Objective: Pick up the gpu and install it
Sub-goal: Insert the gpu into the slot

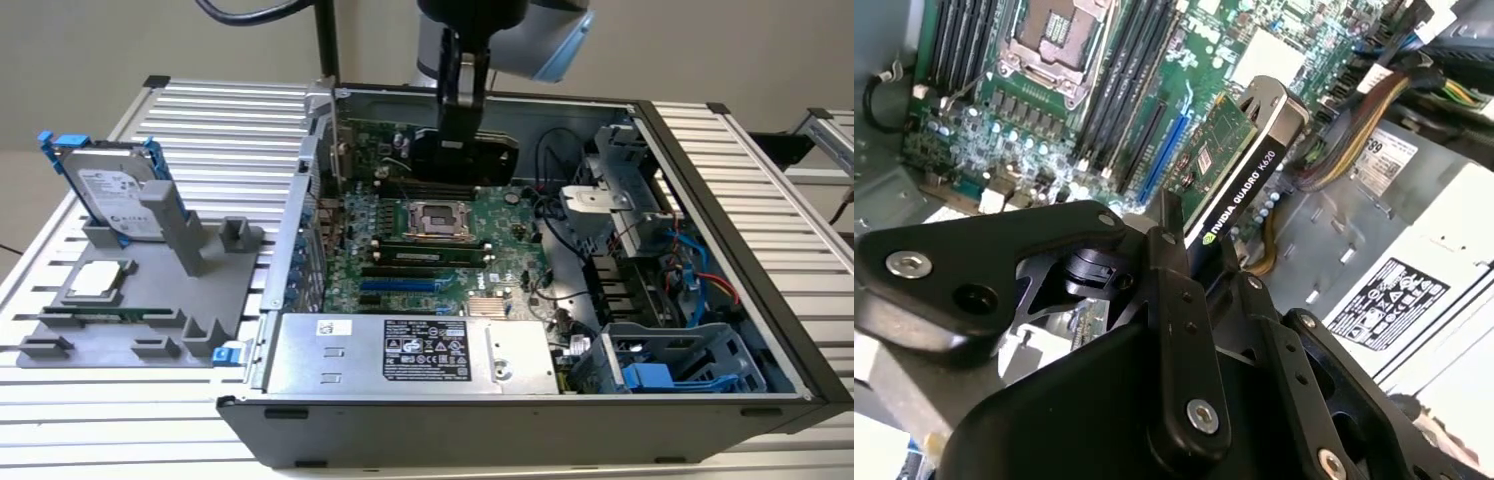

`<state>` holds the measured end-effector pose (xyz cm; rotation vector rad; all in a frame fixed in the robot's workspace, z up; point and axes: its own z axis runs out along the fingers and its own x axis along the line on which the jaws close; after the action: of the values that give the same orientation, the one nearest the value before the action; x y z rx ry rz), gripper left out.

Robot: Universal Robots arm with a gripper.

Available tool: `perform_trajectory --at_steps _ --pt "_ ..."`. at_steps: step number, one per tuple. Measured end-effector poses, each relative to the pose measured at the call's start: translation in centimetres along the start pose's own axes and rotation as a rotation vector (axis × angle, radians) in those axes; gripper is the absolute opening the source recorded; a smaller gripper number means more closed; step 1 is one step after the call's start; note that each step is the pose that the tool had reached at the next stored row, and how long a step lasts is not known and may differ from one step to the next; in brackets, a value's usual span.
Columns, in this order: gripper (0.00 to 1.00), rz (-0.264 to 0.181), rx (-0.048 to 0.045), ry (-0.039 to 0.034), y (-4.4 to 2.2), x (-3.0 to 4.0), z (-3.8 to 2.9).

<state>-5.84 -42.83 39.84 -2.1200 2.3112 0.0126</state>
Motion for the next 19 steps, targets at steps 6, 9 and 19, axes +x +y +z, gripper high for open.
perform_trajectory --at_steps 6,9,19 --pt "0.00 -0.011 0.0000 0.0001 -0.21 -0.06 0.82" --pt "0.00 -0.011 0.0000 0.0001 -0.30 -0.12 1.21" --pt "0.00 -0.011 0.0004 0.0031 -0.55 -0.20 2.42"
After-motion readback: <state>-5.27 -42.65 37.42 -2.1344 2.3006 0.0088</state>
